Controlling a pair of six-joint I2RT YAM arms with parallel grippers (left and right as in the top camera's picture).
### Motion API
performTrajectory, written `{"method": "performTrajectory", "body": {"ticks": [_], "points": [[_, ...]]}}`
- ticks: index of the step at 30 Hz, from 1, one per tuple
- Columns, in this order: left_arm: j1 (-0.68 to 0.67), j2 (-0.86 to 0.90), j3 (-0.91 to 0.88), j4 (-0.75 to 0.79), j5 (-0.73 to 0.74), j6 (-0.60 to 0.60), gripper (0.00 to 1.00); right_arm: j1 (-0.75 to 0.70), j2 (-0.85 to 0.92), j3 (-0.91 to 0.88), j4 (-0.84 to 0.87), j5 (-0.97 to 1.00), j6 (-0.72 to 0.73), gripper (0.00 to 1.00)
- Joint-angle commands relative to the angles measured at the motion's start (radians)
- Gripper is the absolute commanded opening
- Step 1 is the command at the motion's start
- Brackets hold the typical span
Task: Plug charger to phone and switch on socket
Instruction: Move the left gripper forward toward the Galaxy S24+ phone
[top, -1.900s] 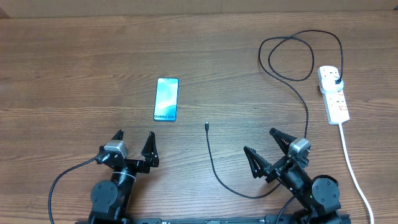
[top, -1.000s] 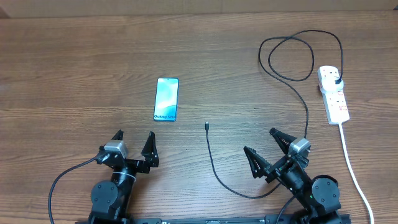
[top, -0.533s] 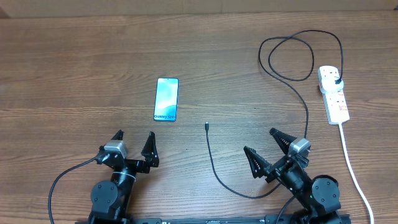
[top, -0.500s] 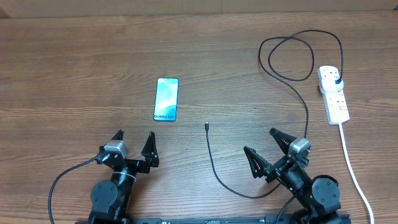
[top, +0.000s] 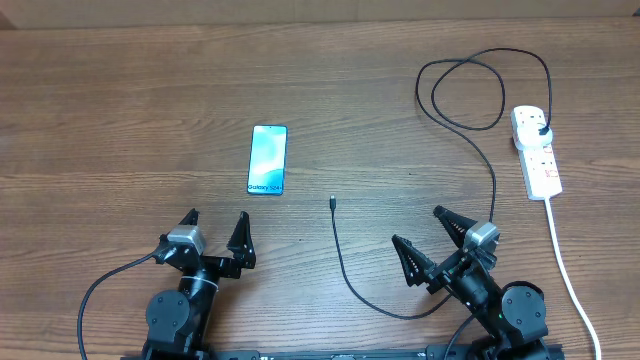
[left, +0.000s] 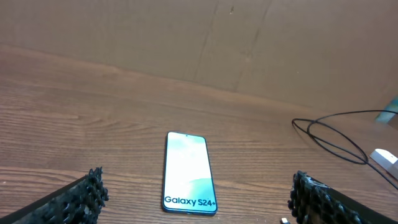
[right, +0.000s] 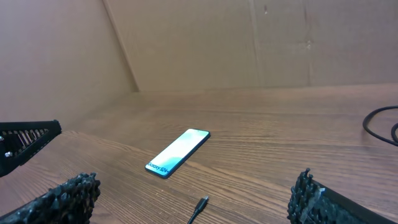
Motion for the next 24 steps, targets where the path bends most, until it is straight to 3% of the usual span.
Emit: {"method": "performTrajectory", "body": {"ticks": [1, 12, 17, 24], "points": [[0.003, -0.010, -0.007, 0.001, -0.013, 0.008, 1.00, 0.003, -0.012, -0.010, 0.006, 0.003, -0.001, 1.00], [0.004, -0.010, -0.007, 0.004, -0.041, 0.006, 1.00, 0.003, -0.012, -0.010, 0.006, 0.003, -0.001, 1.00], [0.004, -0.010, -0.006, 0.008, 0.095, 0.002, 1.00, 0.003, -0.012, -0.010, 0.006, 0.003, -0.001, 1.00], [0.002, 0.006, 0.073, -0.066, 0.160, 0.043, 1.00, 0.003, -0.012, -0.010, 0.006, 0.003, -0.001, 1.00]]}}
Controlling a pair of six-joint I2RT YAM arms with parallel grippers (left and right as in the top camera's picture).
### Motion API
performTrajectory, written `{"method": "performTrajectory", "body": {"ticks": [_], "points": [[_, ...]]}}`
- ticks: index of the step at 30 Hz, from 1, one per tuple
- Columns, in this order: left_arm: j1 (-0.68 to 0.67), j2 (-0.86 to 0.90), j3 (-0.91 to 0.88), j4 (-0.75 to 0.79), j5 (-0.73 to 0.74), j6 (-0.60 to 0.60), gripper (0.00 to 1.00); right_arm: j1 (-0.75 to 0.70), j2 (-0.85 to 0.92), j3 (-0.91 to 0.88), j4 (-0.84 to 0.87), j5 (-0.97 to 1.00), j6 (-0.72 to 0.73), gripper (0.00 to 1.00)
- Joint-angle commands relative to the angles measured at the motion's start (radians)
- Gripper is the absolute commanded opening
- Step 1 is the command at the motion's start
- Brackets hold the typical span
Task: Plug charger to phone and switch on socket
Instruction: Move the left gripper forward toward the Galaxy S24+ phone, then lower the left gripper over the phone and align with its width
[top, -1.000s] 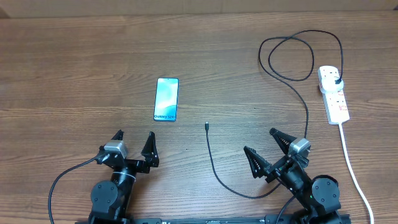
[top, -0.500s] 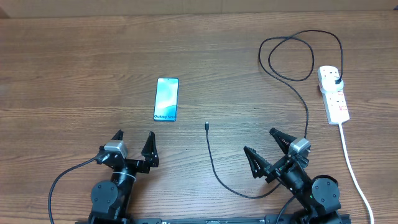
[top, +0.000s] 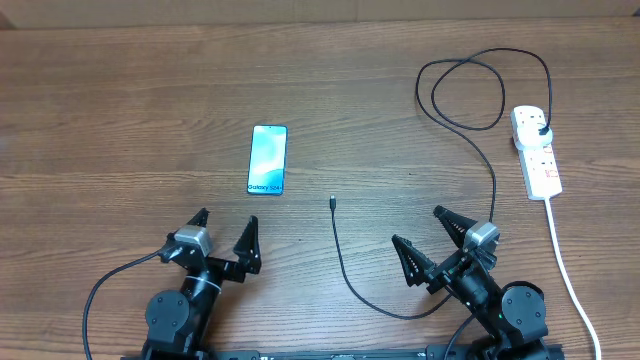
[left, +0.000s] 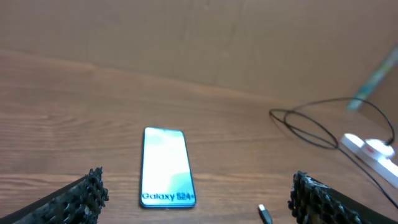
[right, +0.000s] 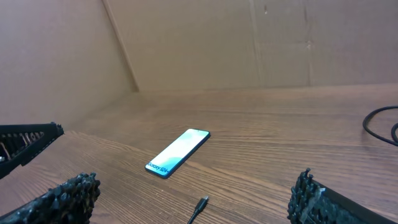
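Note:
A phone (top: 267, 160) with a lit screen lies flat on the wooden table (top: 120, 110), also seen as the phone (left: 165, 165) and the phone (right: 178, 152). The black charger cable (top: 345, 265) ends in a loose plug tip (top: 332, 204), right of and nearer than the phone; the tip (right: 200, 204) shows too. Its far end loops to a white socket strip (top: 536, 150) at the right. My left gripper (top: 222, 237) is open near the front edge, empty. My right gripper (top: 432, 245) is open too, holding nothing.
A white lead (top: 570, 270) runs from the socket strip toward the front right edge. The cable makes loose loops (top: 480, 90) at the back right. A brown wall (right: 249, 43) stands behind the table.
My left gripper has shifted slightly to the right and turned, so the phone sits further left in its view and the socket strip now shows. The right arm has not moved.

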Motion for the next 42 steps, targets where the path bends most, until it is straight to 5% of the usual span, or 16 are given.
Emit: {"method": "performTrajectory", "body": {"ticks": [1, 9, 22, 31, 42], "points": [[0.002, 0.019, 0.092, -0.074, 0.056, 0.063, 1.00, 0.003, -0.012, -0.010, 0.007, 0.003, -0.001, 1.00], [0.002, 0.350, 0.413, -0.267, -0.009, 0.190, 1.00, 0.003, -0.012, -0.010, 0.007, 0.003, -0.001, 1.00], [0.002, 1.245, 1.133, -0.740, -0.090, 0.220, 1.00, 0.003, -0.012, -0.010, 0.007, 0.003, -0.001, 1.00], [0.002, 1.525, 1.178, -0.672, -0.045, 0.207, 1.00, 0.003, -0.012, -0.010, 0.007, 0.003, -0.001, 1.00], [0.002, 1.567, 1.178, -0.563, 0.049, 0.217, 0.99, 0.003, -0.012, -0.010, 0.007, 0.003, -0.001, 1.00]]}}
